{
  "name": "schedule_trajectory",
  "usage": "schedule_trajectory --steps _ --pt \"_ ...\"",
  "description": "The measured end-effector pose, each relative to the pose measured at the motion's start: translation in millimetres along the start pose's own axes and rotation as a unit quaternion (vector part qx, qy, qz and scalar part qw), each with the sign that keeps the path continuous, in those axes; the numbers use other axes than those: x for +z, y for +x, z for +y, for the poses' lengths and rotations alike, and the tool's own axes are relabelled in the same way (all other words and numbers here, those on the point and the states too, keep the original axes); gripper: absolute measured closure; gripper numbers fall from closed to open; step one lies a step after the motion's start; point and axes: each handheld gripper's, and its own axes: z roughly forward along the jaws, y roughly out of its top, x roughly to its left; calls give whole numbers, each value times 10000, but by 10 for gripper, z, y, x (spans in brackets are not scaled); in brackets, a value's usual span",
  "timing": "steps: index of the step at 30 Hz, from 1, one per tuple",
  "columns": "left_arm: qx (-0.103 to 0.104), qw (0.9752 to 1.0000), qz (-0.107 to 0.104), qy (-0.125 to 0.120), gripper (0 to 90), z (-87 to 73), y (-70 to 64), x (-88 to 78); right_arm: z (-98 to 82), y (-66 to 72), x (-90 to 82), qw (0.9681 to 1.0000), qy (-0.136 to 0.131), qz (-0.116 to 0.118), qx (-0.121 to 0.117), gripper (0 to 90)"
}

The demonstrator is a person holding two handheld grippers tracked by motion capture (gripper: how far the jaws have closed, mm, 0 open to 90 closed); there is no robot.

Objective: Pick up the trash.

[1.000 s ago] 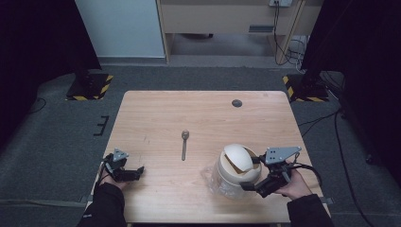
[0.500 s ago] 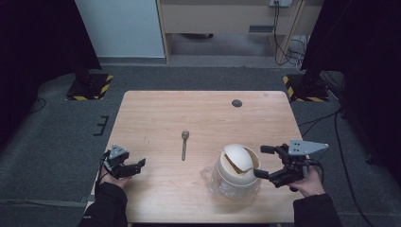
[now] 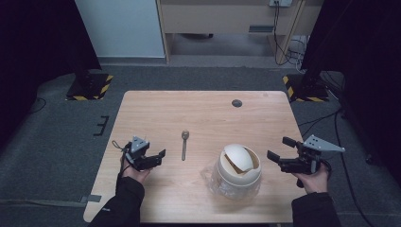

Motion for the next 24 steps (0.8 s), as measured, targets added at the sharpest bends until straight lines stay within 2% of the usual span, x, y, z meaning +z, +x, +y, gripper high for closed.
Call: schedule_trajectory --steps 3,5,6,10,11,13,17,24 --pt "-6 10000 -37 26 257 51 -93 178 -53 -61 3 9997 21 -197 112 58" --pt "-103 9999 -97 45 261 69 -153 314 -85 -93 4 9994 61 -318 138 57" --pt "-103 9999 -97 45 265 69 -153 314 -85 -93 4 9994 61 -318 138 57" --pt "-50 9990 -29 445 283 84 -287 630 -144 -139 31 9980 232 -560 153 22" --pt "-50 9990 -29 445 290 84 -287 630 -144 -139 31 9980 232 -560 153 22" --pt "-169 9988 -55 460 308 74 -326 739 -153 -155 35 9973 221 -671 200 7" --pt "-143 9982 -27 587 320 64 -358 838 -151 -162 36 9963 195 -808 235 10" --pt "-91 9973 32 730 385 79 -418 953 -159 -161 52 9967 234 -759 190 31"
